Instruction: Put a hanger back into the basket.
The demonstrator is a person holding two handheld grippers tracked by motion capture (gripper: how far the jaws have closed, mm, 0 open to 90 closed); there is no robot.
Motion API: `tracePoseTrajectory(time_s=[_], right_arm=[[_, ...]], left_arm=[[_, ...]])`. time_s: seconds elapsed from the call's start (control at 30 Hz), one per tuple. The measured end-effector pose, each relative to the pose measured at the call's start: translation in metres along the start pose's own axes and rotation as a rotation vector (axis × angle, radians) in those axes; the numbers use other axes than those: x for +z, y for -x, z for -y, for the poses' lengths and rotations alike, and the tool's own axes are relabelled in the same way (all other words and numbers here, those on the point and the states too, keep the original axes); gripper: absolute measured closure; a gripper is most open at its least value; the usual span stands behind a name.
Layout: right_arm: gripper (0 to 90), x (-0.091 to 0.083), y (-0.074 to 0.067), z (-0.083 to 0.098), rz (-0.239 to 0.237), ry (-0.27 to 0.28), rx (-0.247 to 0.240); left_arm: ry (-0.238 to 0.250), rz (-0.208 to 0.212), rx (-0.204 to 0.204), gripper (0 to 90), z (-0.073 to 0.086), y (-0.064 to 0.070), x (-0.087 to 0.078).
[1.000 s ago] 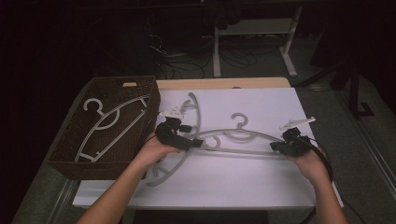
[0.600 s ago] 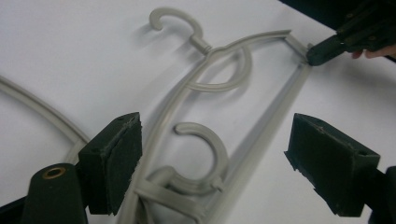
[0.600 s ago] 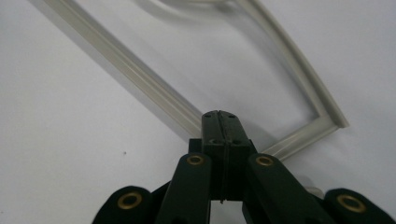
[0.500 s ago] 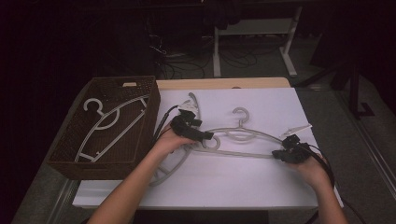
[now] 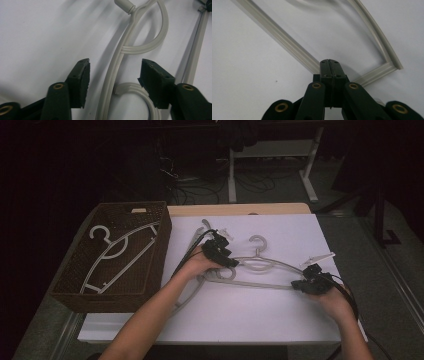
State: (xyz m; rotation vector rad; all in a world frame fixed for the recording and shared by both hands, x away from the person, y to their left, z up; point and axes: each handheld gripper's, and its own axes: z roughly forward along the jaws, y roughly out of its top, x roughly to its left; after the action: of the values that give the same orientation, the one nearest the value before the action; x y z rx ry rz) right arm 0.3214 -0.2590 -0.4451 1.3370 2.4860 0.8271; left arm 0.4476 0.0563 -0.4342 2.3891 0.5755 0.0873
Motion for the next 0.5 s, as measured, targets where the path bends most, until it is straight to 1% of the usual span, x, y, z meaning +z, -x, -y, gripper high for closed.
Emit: tracePoseTrajectory(time_s=[0.03,0.07,0.1,0.13,0.23,0.3,0.37,0.5], right_arm=[[89.3,0.0,0.0,0.0,-0.001,0.0,0.0],[89.3,0.0,0.0,0.0,-0.001,0.0,0.0],[89.4,0.0,0.0,0.0,-0.002,0.0,0.0],[89.4,0.0,0.0,0.0,-0.001,0.0,-0.001],[89.4,0.0,0.0,0.0,-0.002,0.0,-0.002],[89.4,0.0,0.001,0.0,-0.005,0.001,-0.001],[89.4,0.0,0.001,0.0,-0.006,0.002,-0.001],[89.4,0.0,0.001,0.0,-0.009,0.002,-0.003]], left_arm=[[0.0,0.0,0.0,44.9,0.0,0.0,0.0],[-0.021,-0.008,0.006,44.9,-0.002,0.0,0.002],[-0.021,-0.008,0.006,47.6,-0.002,0.0,0.002],[-0.053,-0.008,0.017,52.0,-0.006,-0.002,0.007],[-0.082,0.004,0.025,58.5,-0.008,-0.003,0.012],[-0.103,0.004,0.032,61.9,-0.009,-0.002,0.015],[-0.114,0.012,0.043,65.3,-0.011,-0.001,0.016],[-0.138,-0.018,0.071,71.2,-0.015,0.002,0.019]])
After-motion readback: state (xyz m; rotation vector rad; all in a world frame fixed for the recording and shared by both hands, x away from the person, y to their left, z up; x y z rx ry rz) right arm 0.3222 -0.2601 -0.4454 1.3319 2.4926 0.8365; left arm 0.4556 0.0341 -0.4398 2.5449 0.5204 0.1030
